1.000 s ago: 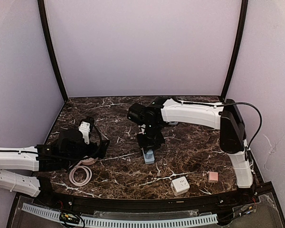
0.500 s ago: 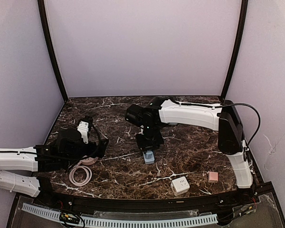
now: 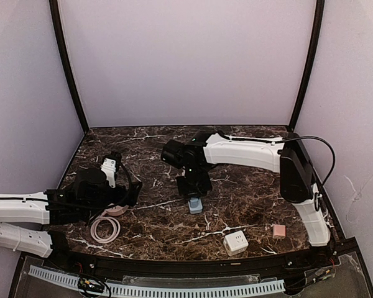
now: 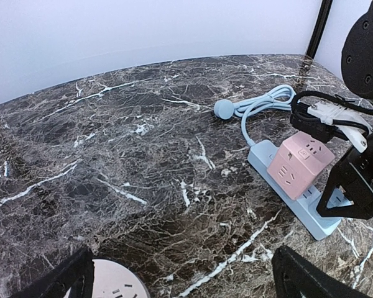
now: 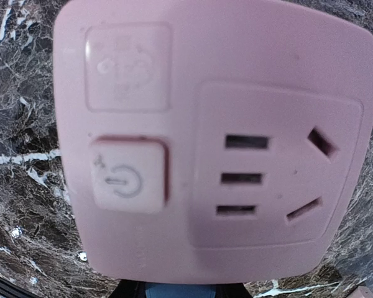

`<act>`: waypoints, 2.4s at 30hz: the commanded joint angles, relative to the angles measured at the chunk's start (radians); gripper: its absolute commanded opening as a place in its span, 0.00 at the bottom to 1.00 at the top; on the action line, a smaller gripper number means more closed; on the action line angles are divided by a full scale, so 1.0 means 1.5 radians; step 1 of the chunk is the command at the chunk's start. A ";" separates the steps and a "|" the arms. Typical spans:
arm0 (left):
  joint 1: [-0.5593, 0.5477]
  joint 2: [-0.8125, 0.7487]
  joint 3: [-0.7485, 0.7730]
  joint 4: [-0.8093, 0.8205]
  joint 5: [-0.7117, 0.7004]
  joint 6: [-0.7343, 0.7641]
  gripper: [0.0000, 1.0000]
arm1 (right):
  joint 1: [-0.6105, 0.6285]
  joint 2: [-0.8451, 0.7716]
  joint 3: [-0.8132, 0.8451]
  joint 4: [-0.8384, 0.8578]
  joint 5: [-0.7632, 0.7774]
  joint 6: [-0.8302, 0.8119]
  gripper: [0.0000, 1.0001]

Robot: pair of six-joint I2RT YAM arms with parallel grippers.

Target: Insert the plug

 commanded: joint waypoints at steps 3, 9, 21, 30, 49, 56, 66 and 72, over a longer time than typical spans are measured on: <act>0.005 -0.011 -0.013 -0.007 -0.007 0.010 1.00 | -0.026 0.110 -0.046 0.039 0.123 -0.016 0.00; 0.005 -0.007 -0.012 -0.006 -0.009 0.011 1.00 | -0.025 0.114 -0.064 0.056 0.118 -0.013 0.00; 0.005 0.000 -0.010 -0.008 -0.012 0.012 1.00 | -0.026 0.044 -0.071 0.113 0.135 -0.039 0.11; 0.005 -0.008 -0.010 -0.011 -0.012 0.012 1.00 | -0.029 -0.034 -0.086 0.157 0.148 -0.061 0.68; -0.015 0.143 0.017 0.115 0.236 0.060 1.00 | -0.032 -0.379 -0.342 0.343 0.202 -0.143 0.92; -0.131 0.365 0.141 0.123 0.157 0.135 1.00 | -0.040 -0.532 -0.514 0.438 0.270 -0.147 0.94; -0.136 0.564 0.253 0.176 0.097 0.145 0.88 | -0.047 -0.667 -0.635 0.505 0.311 -0.169 0.96; -0.136 0.632 0.313 0.178 0.084 0.165 0.83 | -0.049 -0.690 -0.662 0.525 0.316 -0.180 0.96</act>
